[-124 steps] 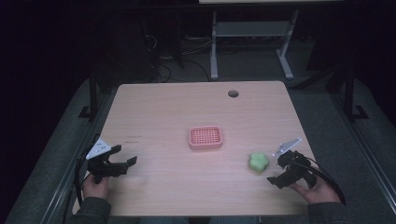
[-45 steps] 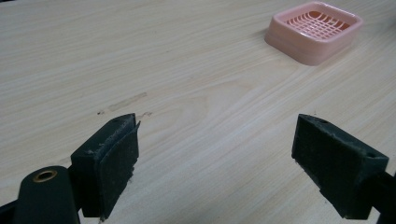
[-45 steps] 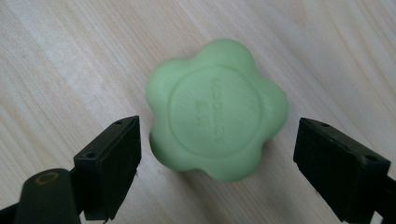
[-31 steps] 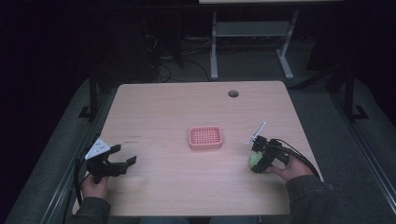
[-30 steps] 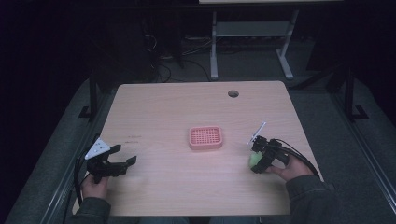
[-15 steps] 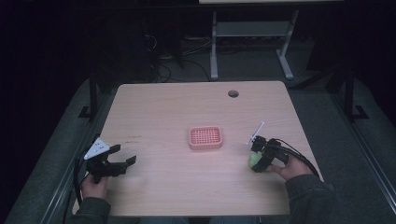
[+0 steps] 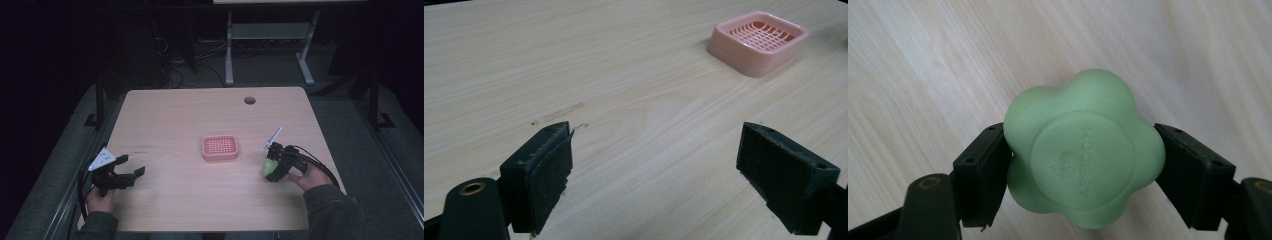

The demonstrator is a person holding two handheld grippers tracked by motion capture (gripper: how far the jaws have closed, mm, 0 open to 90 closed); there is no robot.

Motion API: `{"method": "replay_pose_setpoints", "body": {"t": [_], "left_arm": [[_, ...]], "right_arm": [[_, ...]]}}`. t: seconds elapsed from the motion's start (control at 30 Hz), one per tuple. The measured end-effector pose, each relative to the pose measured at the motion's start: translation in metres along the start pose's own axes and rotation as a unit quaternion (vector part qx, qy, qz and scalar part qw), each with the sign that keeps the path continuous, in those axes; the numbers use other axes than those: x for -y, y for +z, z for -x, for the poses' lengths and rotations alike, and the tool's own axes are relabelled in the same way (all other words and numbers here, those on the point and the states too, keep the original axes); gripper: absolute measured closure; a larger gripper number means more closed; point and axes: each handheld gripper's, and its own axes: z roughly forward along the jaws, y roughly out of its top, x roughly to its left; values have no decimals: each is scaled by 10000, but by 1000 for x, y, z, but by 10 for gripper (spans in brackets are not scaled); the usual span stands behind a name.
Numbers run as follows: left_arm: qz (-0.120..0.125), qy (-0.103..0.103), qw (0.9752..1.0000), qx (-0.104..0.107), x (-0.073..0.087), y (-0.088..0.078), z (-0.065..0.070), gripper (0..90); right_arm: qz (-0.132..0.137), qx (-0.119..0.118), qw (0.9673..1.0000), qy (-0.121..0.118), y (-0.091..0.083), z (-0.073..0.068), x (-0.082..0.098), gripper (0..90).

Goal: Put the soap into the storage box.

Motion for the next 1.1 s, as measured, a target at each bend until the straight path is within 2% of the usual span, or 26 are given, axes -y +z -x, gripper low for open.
{"method": "replay_pose_setpoints", "body": {"t": [0.3, 0.37, 0.7, 0.87, 1.03, 1.1], "left_arm": [[23, 11, 10000, 0, 0, 0, -1, 144], [23, -18, 10000, 13, 0, 0, -1, 144], [1, 28, 10000, 17, -1, 1, 0, 144], [14, 36, 10000, 4, -1, 1, 0, 144], [4, 46, 10000, 20, -1, 2, 0, 144], [10, 46, 10000, 20, -1, 3, 0, 144]], "right_arm": [[112, -41, 9997, -229, -8, -3, -33, 258], [204, -100, 9994, -277, -8, -2, -39, 258], [376, -159, 9985, -369, -6, 1, -65, 258], [319, -114, 9984, -461, -4, 1, -79, 258], [393, -219, 9979, -475, -3, 3, -91, 259], [360, -161, 9979, -521, -2, 2, -96, 258]]}}
